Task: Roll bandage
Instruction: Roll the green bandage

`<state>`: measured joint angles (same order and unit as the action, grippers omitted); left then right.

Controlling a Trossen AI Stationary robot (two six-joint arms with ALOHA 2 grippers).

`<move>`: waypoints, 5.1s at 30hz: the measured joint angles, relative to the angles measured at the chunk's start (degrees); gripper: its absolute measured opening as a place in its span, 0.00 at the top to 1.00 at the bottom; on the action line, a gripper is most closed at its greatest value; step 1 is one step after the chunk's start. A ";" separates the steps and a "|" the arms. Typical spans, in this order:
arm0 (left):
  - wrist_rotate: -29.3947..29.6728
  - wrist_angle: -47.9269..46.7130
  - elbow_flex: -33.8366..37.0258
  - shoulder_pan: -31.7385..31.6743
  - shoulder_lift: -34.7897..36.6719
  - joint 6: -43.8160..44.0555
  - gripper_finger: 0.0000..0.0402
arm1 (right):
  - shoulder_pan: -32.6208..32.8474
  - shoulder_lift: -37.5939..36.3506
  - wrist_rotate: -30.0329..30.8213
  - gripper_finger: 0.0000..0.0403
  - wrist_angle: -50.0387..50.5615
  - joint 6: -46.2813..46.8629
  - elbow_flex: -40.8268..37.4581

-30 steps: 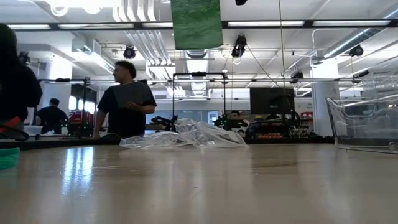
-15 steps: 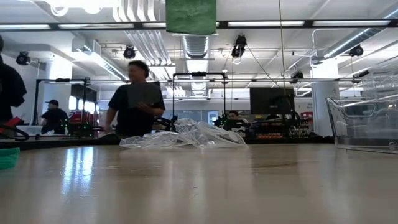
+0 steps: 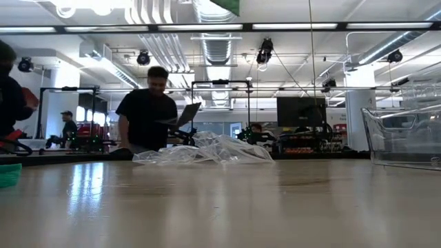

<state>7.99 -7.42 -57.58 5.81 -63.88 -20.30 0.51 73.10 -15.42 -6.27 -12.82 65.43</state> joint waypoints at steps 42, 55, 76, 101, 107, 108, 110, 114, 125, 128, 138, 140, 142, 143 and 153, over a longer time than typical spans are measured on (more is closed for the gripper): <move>-8.42 39.40 25.51 -2.52 7.86 15.35 0.31 | -1.05 -2.86 10.98 0.99 1.52 -2.27 -12.91; -0.84 41.84 25.42 -2.66 8.21 13.06 0.26 | -1.05 -2.86 11.02 0.99 -1.74 -3.23 -15.36; 9.63 36.43 25.40 -3.76 18.33 8.83 0.40 | -1.05 -4.13 11.11 0.99 -1.73 -2.38 -15.94; -0.29 38.05 18.70 -3.78 -2.48 10.30 0.19 | -1.35 -2.82 10.93 0.99 -4.58 -10.22 -15.96; -7.31 38.13 18.68 -3.77 -2.86 7.38 0.16 | -1.91 -2.82 10.86 0.99 -5.43 -10.31 -15.96; -6.95 38.01 18.75 -4.01 -2.87 7.41 0.16 | -1.93 -2.82 10.48 0.99 -5.83 -10.29 -15.96; -5.91 38.71 18.71 -4.59 -3.45 7.63 0.16 | -1.97 -2.82 8.57 0.99 -7.11 -10.16 -15.96; -5.09 39.06 18.80 -5.62 -4.21 9.37 0.18 | -1.92 -2.82 6.18 0.99 -8.54 -10.09 -15.96; -7.48 40.75 17.62 -5.66 -7.73 8.88 0.26 | -2.05 -2.82 6.45 0.99 -8.63 -9.28 -15.96; -7.49 41.03 16.54 -5.66 -9.24 8.80 0.28 | -2.16 -2.82 6.43 0.99 -8.56 -8.26 -15.96; -7.19 40.43 15.68 -5.64 -10.12 7.49 0.41 | -2.82 -2.80 6.52 0.99 -7.30 -6.19 -15.96; -7.02 40.55 15.70 -5.64 -9.95 7.68 0.46 | -2.87 -2.80 6.53 0.99 -7.37 -5.98 -15.96; -6.99 40.65 15.74 -5.64 -9.69 7.70 0.53 | -2.93 -2.80 6.52 0.99 -7.40 -4.51 -15.96; -6.98 40.46 15.74 -5.64 -9.55 7.70 0.57 | -2.95 -2.80 6.52 0.99 -7.31 -3.51 -15.96; -1.61 35.85 17.03 -5.60 -6.17 5.73 0.93 | -3.02 -2.43 6.95 0.83 -7.40 1.07 -15.69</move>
<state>6.38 28.43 -40.55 0.21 -70.05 -14.57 -2.50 70.67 -8.48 -13.67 -11.75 49.74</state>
